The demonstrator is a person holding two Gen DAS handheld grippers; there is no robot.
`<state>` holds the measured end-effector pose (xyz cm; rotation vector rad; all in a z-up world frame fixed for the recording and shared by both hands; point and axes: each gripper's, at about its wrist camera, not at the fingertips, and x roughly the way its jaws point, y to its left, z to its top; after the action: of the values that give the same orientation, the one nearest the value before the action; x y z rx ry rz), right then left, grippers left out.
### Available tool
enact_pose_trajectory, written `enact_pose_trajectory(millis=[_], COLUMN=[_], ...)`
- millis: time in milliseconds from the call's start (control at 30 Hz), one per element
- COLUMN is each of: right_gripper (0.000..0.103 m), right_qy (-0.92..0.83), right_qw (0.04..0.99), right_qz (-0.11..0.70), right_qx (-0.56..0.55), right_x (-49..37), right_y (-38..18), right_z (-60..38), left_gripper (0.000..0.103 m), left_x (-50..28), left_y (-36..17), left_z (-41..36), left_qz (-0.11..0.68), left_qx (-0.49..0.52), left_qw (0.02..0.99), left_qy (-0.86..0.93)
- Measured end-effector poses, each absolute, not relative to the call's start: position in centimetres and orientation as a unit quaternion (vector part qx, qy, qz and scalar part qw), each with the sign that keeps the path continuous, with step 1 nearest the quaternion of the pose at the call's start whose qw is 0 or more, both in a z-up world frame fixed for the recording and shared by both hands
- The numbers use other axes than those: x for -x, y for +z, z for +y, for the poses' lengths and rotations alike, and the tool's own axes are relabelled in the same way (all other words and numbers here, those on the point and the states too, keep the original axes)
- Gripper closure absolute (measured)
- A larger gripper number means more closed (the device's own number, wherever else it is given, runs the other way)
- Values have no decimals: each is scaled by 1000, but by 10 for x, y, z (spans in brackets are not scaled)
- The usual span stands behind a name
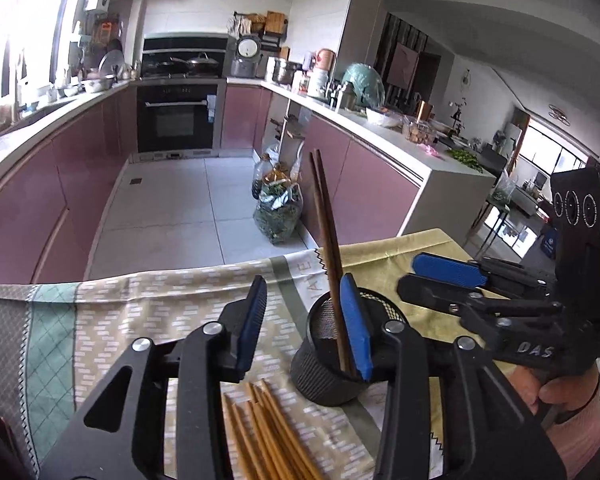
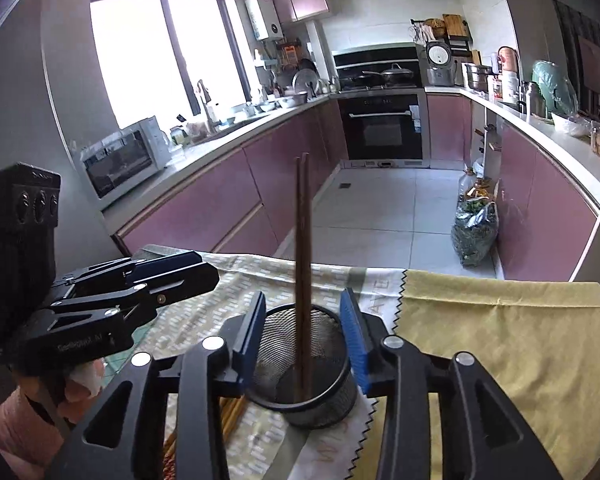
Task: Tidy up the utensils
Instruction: 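Lower the chopsticks into the mesh holder and open both tools, then move both tools back down to the chopstick row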
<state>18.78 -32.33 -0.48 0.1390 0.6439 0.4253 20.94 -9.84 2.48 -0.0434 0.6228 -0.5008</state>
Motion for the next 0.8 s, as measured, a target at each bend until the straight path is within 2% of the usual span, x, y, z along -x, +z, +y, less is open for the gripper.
enact_pose_trajectory(millis=[133, 233, 533, 800], right_gripper=[55, 54, 54, 54], right_qy=[246, 273, 263, 244], right_qw=[920, 912, 879, 869], right_qz=[295, 299, 394, 428], right_qx=[-74, -60, -57, -48], right_x=[-154, -133, -121, -113], right_y=[-3, -12, -79, -106], right_z=[-317, -303, -271, -251], left_gripper=[57, 55, 54, 54], left_x=[-186, -170, -137, -128], left_y=[21, 8, -53, -92], left_z=[-76, -59, -30, -35], left_qz=[290, 293, 352, 403], left_qx=[13, -3, -37, -47], left_qw=[928, 931, 915, 893], left_qy=[-235, -218, -194, -198])
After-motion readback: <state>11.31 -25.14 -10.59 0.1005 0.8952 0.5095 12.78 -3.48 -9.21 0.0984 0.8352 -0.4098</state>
